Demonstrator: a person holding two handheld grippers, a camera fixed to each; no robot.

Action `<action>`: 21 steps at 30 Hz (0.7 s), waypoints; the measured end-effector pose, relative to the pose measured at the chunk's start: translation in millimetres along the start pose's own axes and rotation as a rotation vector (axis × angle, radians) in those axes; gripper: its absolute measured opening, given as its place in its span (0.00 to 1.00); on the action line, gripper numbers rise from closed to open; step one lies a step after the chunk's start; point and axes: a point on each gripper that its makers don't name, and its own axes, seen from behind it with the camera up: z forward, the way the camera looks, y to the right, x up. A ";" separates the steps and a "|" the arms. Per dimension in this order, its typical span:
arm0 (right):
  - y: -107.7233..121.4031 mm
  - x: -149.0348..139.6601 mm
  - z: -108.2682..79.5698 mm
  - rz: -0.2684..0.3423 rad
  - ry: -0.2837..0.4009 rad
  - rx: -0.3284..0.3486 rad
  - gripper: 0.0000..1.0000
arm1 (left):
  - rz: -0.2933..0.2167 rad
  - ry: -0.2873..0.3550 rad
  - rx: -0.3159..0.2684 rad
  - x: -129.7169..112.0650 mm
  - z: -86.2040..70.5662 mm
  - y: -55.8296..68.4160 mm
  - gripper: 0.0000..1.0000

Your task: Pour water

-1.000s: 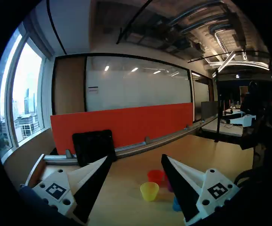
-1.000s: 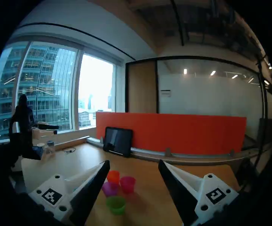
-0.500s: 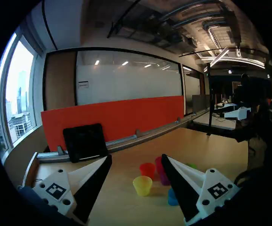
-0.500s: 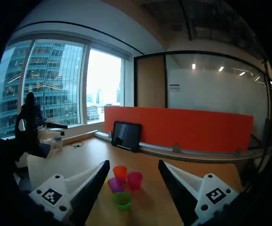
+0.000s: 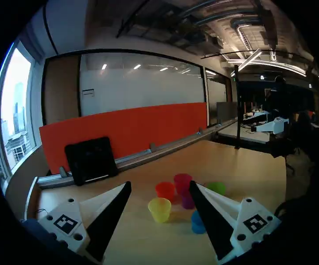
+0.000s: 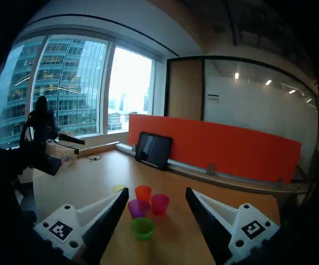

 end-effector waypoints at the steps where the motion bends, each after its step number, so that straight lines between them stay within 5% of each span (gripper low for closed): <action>1: -0.7 -1.5 0.2 -0.004 -0.005 0.004 1.00 | 0.002 -0.004 -0.005 -1.6 0.6 1.3 0.97; 21: -11.1 -54.0 14.8 -0.056 -0.138 0.092 1.00 | 0.052 -0.123 -0.144 -64.7 26.1 51.0 0.98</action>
